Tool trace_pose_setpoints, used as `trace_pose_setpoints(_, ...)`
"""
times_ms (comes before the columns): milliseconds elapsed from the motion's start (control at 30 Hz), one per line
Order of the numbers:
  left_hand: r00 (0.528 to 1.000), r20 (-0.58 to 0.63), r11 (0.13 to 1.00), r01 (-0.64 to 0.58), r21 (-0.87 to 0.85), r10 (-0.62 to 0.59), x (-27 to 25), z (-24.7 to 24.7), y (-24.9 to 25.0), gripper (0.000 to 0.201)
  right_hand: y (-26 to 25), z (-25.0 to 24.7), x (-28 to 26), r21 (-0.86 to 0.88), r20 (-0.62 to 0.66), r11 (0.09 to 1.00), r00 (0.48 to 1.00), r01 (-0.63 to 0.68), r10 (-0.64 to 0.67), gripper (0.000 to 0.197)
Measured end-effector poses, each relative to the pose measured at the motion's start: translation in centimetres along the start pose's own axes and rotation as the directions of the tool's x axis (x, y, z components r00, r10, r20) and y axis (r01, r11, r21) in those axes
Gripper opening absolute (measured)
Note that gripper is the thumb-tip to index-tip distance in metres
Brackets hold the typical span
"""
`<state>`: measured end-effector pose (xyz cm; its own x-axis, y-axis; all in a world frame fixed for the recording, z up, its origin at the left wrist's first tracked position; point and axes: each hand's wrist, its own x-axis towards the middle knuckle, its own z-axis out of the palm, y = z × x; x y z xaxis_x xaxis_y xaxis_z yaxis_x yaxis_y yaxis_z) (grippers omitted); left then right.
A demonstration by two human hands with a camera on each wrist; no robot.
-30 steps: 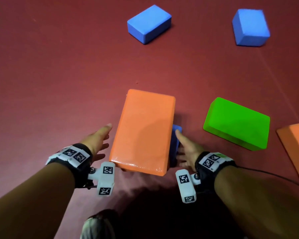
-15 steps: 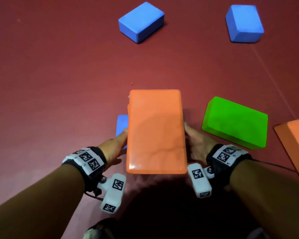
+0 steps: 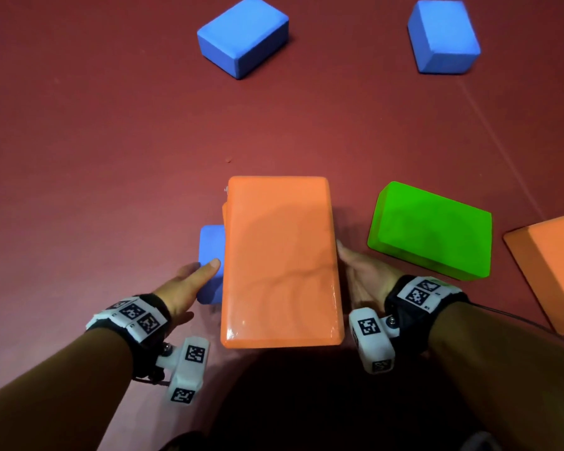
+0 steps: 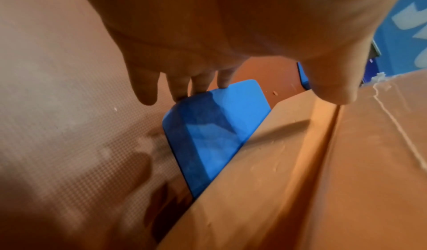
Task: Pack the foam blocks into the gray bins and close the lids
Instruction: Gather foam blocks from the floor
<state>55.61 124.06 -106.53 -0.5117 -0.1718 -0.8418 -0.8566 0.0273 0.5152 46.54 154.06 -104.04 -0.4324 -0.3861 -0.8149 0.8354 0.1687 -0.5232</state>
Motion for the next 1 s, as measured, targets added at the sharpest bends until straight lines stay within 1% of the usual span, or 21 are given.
trace_pose_setpoints(33, 1.000, -0.012, 1.000, 0.006, -0.025, -0.006, 0.4, 0.2, -0.2, 0.118, 0.1, 0.2, 0.2, -0.001, -0.012, 1.000, 1.000, 0.029, -0.029, 0.085)
trace_pose_setpoints(100, 1.000, -0.012, 0.998, 0.014, -0.067, -0.015, 0.7, 0.4, -0.2, 0.118, 0.5, 0.3, 0.8, 0.014, -0.016, 0.999, 0.999, 0.029, -0.029, 0.103)
trace_pose_setpoints(133, 1.000, -0.007, 0.997, 0.016, -0.076, -0.016, 0.7, 0.5, 0.0, 0.118, 0.5, 0.3, 0.9, 0.021, -0.028, 1.000, 0.999, 0.023, -0.023, 0.102)
trace_pose_setpoints(167, 1.000, 0.001, 0.997, 0.015, -0.081, -0.015, 0.7, 0.5, 0.2, 0.118, 0.3, 0.4, 0.9, 0.024, -0.019, 0.999, 1.000, 0.022, -0.022, 0.094)
trace_pose_setpoints(200, 1.000, 0.006, 0.996, 0.014, -0.091, -0.013, 0.4, 0.4, 0.5, 0.118, -0.1, 0.6, 0.6, 0.018, 0.002, 1.000, 1.000, 0.014, -0.014, 0.087)
trace_pose_setpoints(267, 1.000, 0.000, 0.992, 0.006, -0.127, -0.006, -0.7, 0.2, 1.6, 0.113, -1.6, 0.9, -0.7, 0.003, 0.033, 1.000, 0.999, 0.023, -0.023, 0.081)
trace_pose_setpoints(367, 1.000, -0.019, 0.982, 0.000, -0.187, -0.004, -4.9, -0.7, 4.4, 0.109, -6.3, 2.4, -5.0, 0.029, 0.066, 1.000, 0.998, 0.001, -0.003, 0.064)
trace_pose_setpoints(400, 1.000, -0.024, 0.980, 0.008, -0.199, -0.013, -7.3, -1.3, 5.9, 0.108, -8.5, 3.4, -7.1, 0.015, 0.070, 1.000, 0.997, -0.009, 0.007, 0.063)
trace_pose_setpoints(467, 0.999, -0.030, 0.974, 0.009, -0.228, -0.016, -12.0, -2.7, 8.6, 0.105, -12.8, 6.0, -11.4, -0.042, 0.056, 0.999, 0.998, -0.021, 0.023, 0.072)
trace_pose_setpoints(567, 0.998, -0.058, 0.970, 0.016, -0.243, -0.031, -21.9, -7.1, 15.0, 0.106, -20.4, 11.9, -20.2, -0.121, 0.002, 0.991, 0.998, -0.064, 0.065, 0.079)
trace_pose_setpoints(600, 0.997, -0.072, 0.970, -0.002, -0.245, -0.016, -24.3, -8.2, 16.4, 0.107, -22.0, 13.4, -22.3, -0.119, -0.013, 0.991, 0.998, -0.062, 0.060, 0.086)
trace_pose_setpoints(667, 0.996, -0.092, 0.979, -0.030, -0.200, 0.012, -31.7, -12.3, 21.8, 0.115, -27.2, 17.7, -28.3, -0.119, -0.028, 0.991, 0.998, -0.054, 0.051, 0.110)
trace_pose_setpoints(700, 0.995, -0.098, 0.981, -0.052, -0.188, 0.034, -35.6, -14.1, 24.3, 0.120, -29.4, 19.8, -31.3, -0.087, -0.020, 0.995, 0.999, -0.047, 0.045, 0.120)
trace_pose_setpoints(733, 0.993, -0.097, 0.984, -0.075, -0.160, 0.060, -40.1, -16.5, 27.5, 0.125, -32.2, 22.4, -34.7, -0.060, -0.020, 0.997, 0.999, -0.037, 0.036, 0.125)
trace_pose_setpoints(767, 0.991, -0.103, 0.985, -0.102, -0.138, 0.088, -43.5, -18.3, 29.8, 0.130, -34.2, 24.2, -37.1, -0.022, -0.021, 0.999, 0.999, -0.034, 0.033, 0.127)
trace_pose_setpoints(833, 0.985, -0.115, 0.984, -0.140, -0.110, 0.127, -49.5, -22.1, 34.3, 0.134, -38.4, 28.0, -41.6, 0.033, -0.011, 0.999, 1.000, -0.007, 0.007, 0.128)
trace_pose_setpoints(900, 0.978, -0.137, 0.982, -0.168, -0.083, 0.156, -53.4, -25.3, 38.1, 0.134, -42.0, 31.3, -44.7, 0.062, 0.005, 0.997, 0.999, 0.046, -0.046, 0.119)
trace_pose_setpoints(1000, 0.964, -0.184, 0.969, -0.216, -0.121, 0.192, -56.7, -29.5, 42.9, 0.132, -46.8, 35.7, -46.9, 0.032, -0.030, 0.988, 0.988, 0.150, -0.149, 0.110)
